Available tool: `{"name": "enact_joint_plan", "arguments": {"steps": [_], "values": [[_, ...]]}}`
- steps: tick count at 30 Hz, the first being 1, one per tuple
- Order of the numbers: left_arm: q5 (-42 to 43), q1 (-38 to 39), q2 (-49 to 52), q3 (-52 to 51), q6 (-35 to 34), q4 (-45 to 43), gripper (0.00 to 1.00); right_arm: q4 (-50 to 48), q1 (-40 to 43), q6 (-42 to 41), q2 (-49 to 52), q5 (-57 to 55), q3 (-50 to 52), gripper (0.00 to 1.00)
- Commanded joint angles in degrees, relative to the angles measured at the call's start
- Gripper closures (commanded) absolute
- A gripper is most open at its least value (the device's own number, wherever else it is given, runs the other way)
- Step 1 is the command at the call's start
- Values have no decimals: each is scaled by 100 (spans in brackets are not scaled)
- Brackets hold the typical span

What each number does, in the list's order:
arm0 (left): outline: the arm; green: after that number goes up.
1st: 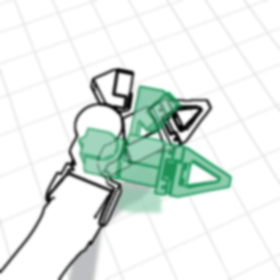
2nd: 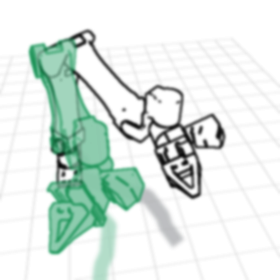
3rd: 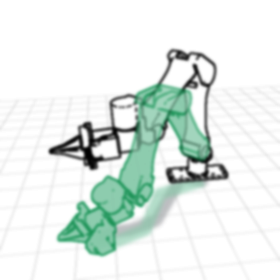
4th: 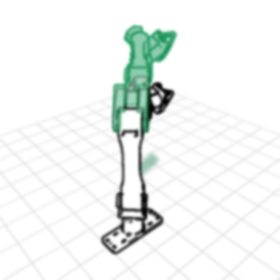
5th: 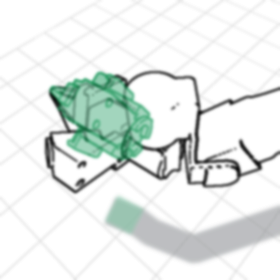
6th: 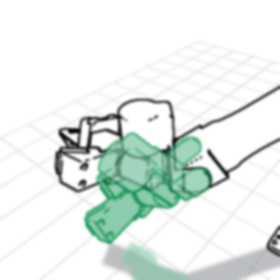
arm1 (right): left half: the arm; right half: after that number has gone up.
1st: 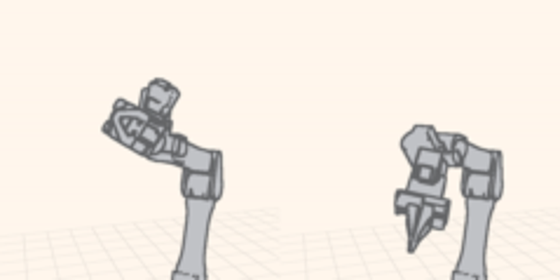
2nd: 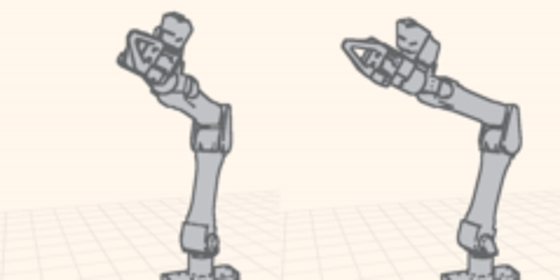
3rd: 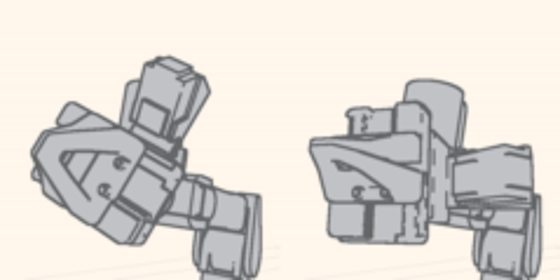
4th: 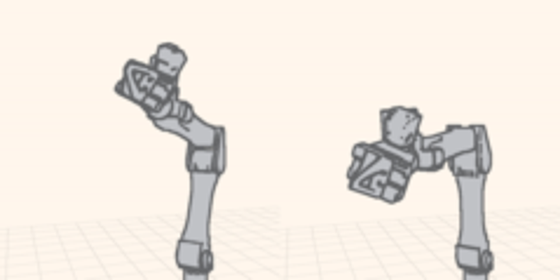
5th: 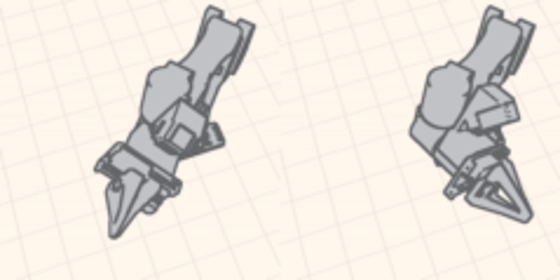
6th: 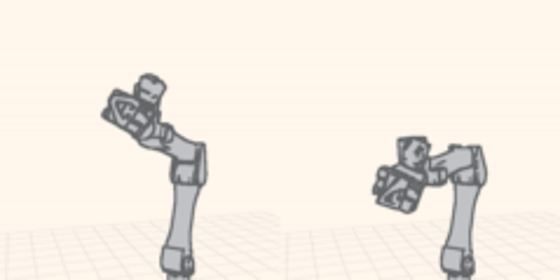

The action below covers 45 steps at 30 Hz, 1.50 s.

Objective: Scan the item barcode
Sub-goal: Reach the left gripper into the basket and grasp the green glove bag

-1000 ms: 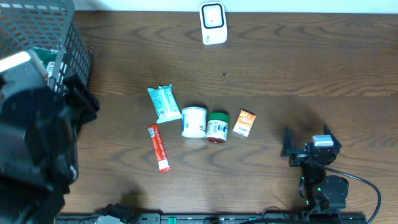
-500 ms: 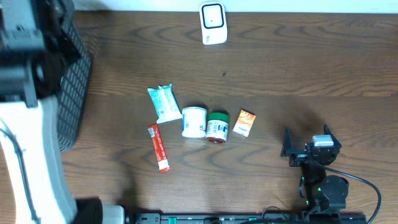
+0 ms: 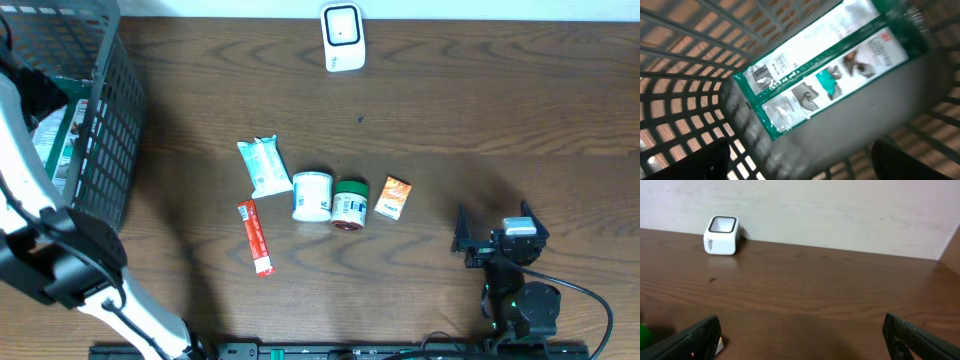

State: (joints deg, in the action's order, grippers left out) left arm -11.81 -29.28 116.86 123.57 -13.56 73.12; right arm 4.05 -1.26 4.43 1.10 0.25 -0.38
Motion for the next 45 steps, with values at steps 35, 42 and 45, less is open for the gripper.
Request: {"name": "enact_joint_plan", "arguments": {"steps": [35, 42, 45], "values": [[3403, -468, 1613, 328, 905, -4, 7, 24, 79, 35, -7, -13, 7, 1], [1211, -485, 1196, 229, 1655, -671, 7, 24, 79, 35, -7, -13, 7, 1], [1158, -527, 1228, -229, 2175, -1187, 27, 24, 79, 35, -7, -13, 7, 1]]}}
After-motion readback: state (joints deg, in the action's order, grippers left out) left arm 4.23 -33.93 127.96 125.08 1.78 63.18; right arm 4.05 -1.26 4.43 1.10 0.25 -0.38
